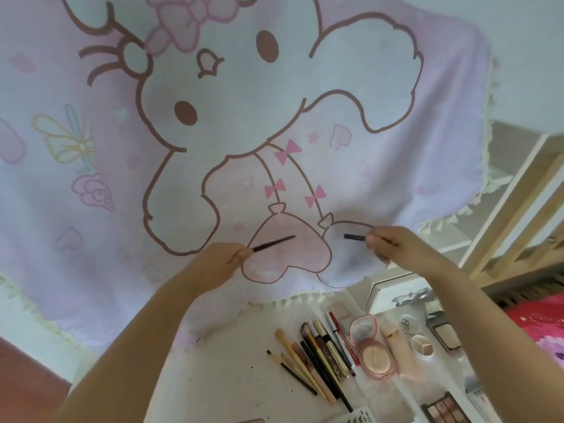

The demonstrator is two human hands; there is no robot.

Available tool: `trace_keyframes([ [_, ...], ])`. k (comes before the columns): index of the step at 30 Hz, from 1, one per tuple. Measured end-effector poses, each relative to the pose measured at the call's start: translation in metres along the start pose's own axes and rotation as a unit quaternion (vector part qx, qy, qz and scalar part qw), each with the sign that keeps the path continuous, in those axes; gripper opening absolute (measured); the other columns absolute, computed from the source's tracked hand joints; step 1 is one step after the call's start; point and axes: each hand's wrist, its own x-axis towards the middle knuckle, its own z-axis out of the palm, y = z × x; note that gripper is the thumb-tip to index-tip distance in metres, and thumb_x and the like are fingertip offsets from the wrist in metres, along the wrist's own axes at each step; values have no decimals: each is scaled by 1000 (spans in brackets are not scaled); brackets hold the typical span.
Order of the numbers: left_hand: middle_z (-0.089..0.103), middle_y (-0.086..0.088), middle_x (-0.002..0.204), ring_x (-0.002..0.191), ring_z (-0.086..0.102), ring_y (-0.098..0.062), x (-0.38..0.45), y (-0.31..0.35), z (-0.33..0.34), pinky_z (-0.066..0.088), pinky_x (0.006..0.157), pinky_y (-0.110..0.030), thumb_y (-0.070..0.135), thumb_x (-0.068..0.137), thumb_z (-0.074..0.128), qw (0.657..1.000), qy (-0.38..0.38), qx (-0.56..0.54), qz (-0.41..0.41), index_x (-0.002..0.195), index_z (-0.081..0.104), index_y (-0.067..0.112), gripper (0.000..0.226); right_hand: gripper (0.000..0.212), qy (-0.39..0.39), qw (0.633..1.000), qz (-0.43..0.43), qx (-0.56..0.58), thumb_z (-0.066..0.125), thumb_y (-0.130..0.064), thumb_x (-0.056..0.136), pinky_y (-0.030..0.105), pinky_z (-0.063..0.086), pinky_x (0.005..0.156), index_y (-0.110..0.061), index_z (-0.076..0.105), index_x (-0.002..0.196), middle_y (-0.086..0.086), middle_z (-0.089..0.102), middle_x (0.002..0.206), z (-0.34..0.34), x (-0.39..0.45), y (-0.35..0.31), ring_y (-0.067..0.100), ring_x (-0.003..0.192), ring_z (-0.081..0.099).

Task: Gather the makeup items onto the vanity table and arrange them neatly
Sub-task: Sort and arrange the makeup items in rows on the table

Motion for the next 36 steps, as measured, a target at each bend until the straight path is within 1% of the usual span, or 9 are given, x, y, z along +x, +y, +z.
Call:
trace_keyframes([
  [2, 34, 5, 57, 54, 34, -11, -10, -23, -8, 25, 50, -18, 22, 98, 31, 998, 37, -24, -39, 58, 30, 23, 39, 36, 62, 997, 39, 24, 45, -8, 93, 14, 31, 49, -19, 50, 59, -3, 42, 46, -21, -13, 19, 4, 41, 40],
  [7, 36, 7, 58, 54, 35, -7, 2, 14, 13, 27, 53, -16, 25, 98, 30, 999, 13, -25, 37, 59, 31, 24, 39, 27, -18, 998, 35, 45, 52, -10, 89, 12, 37, 54, -25, 55, 67, -9, 46, 54, 15, 1, -12, -2, 44, 44],
  [10, 38, 6, 60, 55, 36, -7, 8, 23, 19, 28, 55, -16, 27, 98, 29, 998, 19, -31, 47, 60, 31, 24, 38, 25, -13, 993, 16, 118, 53, -5, 88, 4, 37, 51, -22, 58, 70, -11, 48, 55, 29, 6, -22, -5, 45, 44],
  [14, 38, 5, 60, 56, 36, -9, 5, 21, 18, 28, 55, -16, 28, 98, 29, 999, 24, -31, 35, 61, 31, 23, 38, 30, 3, 985, 5, 173, 51, -2, 88, 6, 36, 52, -23, 59, 69, -6, 46, 57, 34, 5, -23, -2, 47, 41],
  [21, 39, 5, 60, 55, 37, -9, -5, 16, 24, 30, 54, -17, 29, 98, 29, 999, 13, -20, 27, 66, 38, 18, 35, 18, -11, 989, 3, 147, 53, -5, 87, 24, 38, 64, -17, 61, 76, 2, 50, 68, 41, 11, -21, 11, 61, 44],
  [24, 39, 6, 60, 55, 37, -8, -7, 13, 23, 29, 53, -15, 28, 98, 29, 999, 24, -28, 11, 73, 43, 12, 33, 24, -1, 988, 7, 154, 54, -5, 87, 23, 38, 64, -23, 61, 73, -3, 50, 66, 40, 13, -19, 9, 61, 44],
  [27, 39, 7, 60, 54, 36, -5, -8, 11, 22, 29, 52, -14, 29, 98, 29, 1000, 20, -17, 15, 66, 39, 20, 34, 26, -8, 988, 9, 153, 55, -4, 86, 19, 38, 62, -25, 60, 72, -5, 51, 64, 39, 11, -18, 3, 57, 45],
  [31, 39, 7, 59, 53, 36, -5, -5, 11, 21, 30, 51, -14, 30, 97, 29, 999, 13, -4, 29, 75, 45, 12, 33, 27, -20, 989, 7, 146, 54, -4, 86, 12, 39, 59, -26, 60, 73, -5, 54, 67, 40, 13, -22, 0, 56, 48],
  [36, 39, 7, 59, 53, 35, -5, -5, 8, 22, 29, 49, -14, 31, 97, 28, 999, -6, 0, 32, 63, 33, 24, 35, 26, -32, 990, 12, 138, 54, -3, 86, 10, 38, 57, -25, 60, 74, -5, 53, 66, 41, 18, -25, -1, 53, 47],
])
